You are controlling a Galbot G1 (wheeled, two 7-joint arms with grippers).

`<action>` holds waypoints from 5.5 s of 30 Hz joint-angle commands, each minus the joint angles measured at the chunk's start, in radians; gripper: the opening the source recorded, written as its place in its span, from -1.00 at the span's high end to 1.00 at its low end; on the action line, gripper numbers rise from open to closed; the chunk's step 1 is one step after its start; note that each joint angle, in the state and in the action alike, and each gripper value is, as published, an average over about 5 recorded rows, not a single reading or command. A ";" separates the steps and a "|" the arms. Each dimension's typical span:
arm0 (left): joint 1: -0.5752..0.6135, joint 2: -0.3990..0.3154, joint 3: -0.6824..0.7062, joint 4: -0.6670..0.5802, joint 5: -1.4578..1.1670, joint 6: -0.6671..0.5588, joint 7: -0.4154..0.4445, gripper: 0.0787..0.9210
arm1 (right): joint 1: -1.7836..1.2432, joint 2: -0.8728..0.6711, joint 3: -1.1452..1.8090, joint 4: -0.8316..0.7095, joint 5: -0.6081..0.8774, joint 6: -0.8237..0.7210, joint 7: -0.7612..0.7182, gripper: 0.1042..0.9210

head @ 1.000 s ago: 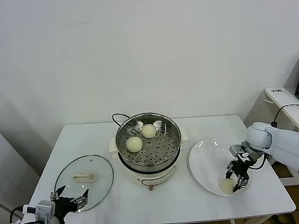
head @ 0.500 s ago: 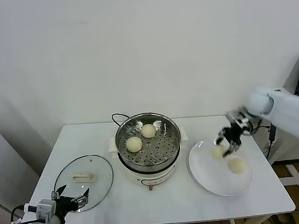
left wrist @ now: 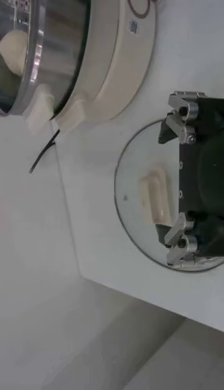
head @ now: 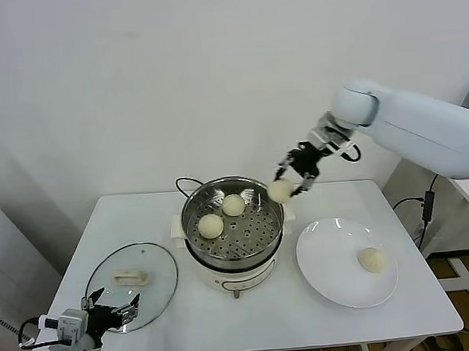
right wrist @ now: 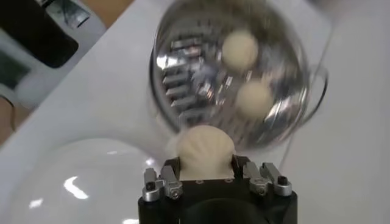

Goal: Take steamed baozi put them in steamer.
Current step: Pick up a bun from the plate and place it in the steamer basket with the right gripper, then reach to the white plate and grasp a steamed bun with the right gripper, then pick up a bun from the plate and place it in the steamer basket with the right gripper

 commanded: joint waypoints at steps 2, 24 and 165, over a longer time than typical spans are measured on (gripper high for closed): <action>0.000 0.002 0.002 0.006 -0.002 -0.002 0.001 -0.77 | -0.046 0.217 0.038 0.041 -0.210 0.372 0.059 -0.03; 0.005 -0.002 -0.001 0.006 -0.001 -0.005 0.003 -0.77 | -0.232 0.228 0.093 0.128 -0.543 0.451 0.056 -0.05; -0.009 -0.011 -0.030 -0.031 -0.012 0.006 -0.005 -0.77 | 0.186 0.175 -0.449 -0.039 0.760 -0.748 0.195 0.03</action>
